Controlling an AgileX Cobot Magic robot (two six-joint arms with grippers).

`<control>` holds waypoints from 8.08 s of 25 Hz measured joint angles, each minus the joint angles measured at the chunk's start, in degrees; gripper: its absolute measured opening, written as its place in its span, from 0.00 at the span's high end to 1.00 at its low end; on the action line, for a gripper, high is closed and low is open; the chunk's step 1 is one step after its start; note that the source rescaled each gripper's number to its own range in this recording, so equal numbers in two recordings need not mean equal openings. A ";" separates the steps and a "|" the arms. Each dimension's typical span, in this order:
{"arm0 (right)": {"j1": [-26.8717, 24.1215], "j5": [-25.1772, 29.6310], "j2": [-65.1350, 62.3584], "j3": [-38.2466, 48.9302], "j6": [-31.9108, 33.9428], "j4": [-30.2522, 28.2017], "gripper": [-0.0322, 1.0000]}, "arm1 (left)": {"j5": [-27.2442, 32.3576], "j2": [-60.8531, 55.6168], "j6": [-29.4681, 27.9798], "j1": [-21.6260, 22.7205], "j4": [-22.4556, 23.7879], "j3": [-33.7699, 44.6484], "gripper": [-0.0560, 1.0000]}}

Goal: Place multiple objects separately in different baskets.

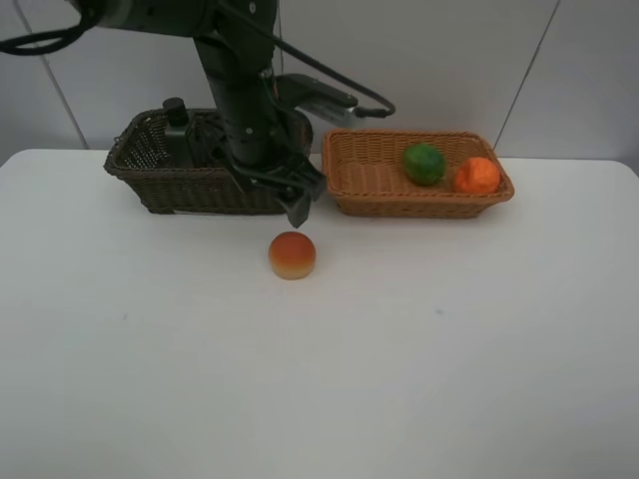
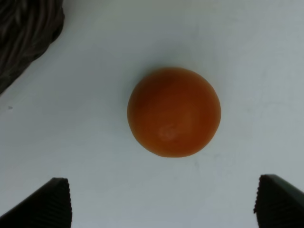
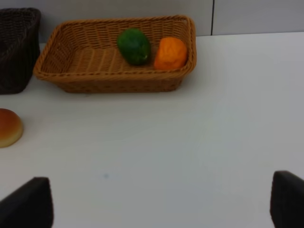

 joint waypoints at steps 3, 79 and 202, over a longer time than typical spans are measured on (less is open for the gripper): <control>0.00 0.00 0.00 0.00 0.00 0.00 0.00 | 0.00 1.44 0.87 -0.32 0.11 0.00 0.00; 0.00 0.00 0.00 0.00 0.00 0.00 0.00 | -10.54 14.38 4.23 -2.46 2.75 -0.22 0.43; 0.00 0.00 0.00 0.00 0.00 0.00 0.00 | 13.25 -16.82 -6.97 5.91 9.37 -8.50 0.00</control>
